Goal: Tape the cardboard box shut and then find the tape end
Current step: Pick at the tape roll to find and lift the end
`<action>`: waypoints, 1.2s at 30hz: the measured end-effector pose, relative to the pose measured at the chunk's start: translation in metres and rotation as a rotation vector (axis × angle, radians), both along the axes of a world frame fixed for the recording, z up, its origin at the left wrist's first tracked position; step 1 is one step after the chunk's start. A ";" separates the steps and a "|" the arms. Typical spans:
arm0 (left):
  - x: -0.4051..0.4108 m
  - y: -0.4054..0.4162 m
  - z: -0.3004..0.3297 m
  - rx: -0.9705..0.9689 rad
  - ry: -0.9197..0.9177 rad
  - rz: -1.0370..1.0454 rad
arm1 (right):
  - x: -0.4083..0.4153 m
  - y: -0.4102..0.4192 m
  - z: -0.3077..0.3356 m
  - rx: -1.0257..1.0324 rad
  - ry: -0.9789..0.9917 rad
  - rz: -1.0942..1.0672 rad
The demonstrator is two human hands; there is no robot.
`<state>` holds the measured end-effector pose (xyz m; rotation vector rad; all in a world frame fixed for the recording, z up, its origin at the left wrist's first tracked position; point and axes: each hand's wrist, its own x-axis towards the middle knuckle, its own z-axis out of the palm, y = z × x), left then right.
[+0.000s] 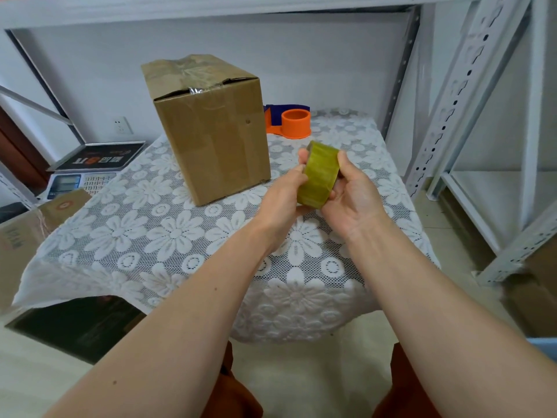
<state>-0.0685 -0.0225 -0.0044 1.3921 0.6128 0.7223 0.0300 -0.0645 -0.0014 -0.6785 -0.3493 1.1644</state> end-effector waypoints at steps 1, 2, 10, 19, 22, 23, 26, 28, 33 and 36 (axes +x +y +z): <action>0.000 0.000 0.000 0.003 -0.003 0.004 | 0.000 0.000 0.000 -0.006 -0.008 -0.001; 0.000 0.000 -0.001 0.005 -0.006 0.007 | 0.000 0.000 0.000 -0.011 -0.014 -0.002; -0.001 -0.001 0.003 0.003 -0.023 -0.015 | -0.001 0.002 0.003 -0.005 -0.045 -0.017; -0.001 -0.001 0.003 0.018 -0.014 0.013 | -0.004 0.003 0.003 -0.015 -0.056 -0.037; -0.002 0.001 0.002 0.013 -0.036 -0.008 | -0.004 0.004 0.004 -0.006 -0.059 -0.043; -0.003 0.001 0.002 0.008 -0.041 -0.018 | -0.004 0.004 0.004 -0.007 -0.060 -0.045; -0.002 0.001 0.003 0.005 -0.024 -0.016 | -0.005 0.004 0.003 -0.014 -0.061 -0.048; -0.002 0.000 0.003 0.007 -0.020 -0.010 | -0.005 0.004 0.003 -0.019 -0.067 -0.051; -0.003 0.000 0.003 0.007 -0.049 -0.004 | -0.007 0.005 0.003 -0.018 -0.112 -0.063; -0.003 0.001 0.003 0.011 -0.055 -0.016 | -0.008 0.005 0.004 -0.013 -0.118 -0.067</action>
